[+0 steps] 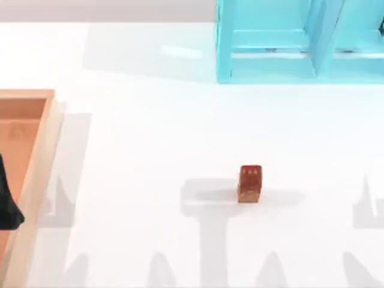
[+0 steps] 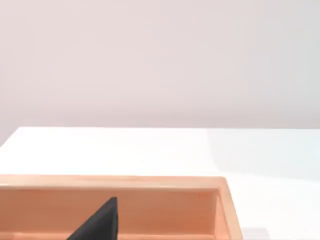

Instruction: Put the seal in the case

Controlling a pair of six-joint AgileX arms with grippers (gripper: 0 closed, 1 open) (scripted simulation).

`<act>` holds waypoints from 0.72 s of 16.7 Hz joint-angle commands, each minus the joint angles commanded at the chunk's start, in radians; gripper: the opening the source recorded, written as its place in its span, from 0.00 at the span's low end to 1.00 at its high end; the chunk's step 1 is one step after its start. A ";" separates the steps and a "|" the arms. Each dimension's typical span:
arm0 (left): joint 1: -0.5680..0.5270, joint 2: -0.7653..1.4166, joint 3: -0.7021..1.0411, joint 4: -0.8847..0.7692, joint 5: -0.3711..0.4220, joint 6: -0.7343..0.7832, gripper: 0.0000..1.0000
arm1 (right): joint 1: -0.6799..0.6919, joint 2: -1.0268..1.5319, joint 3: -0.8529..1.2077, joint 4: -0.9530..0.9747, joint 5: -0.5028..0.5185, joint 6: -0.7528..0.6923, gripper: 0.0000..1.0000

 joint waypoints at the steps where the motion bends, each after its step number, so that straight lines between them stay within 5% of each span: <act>1: 0.000 0.000 0.000 0.000 0.000 0.000 1.00 | 0.000 0.000 0.000 0.000 0.000 0.000 1.00; 6: -0.021 0.087 0.088 -0.055 0.012 -0.035 1.00 | 0.000 0.000 0.000 0.000 0.000 0.000 1.00; 12: -0.110 0.492 0.420 -0.315 0.042 -0.173 1.00 | 0.000 0.000 0.000 0.000 0.000 0.000 1.00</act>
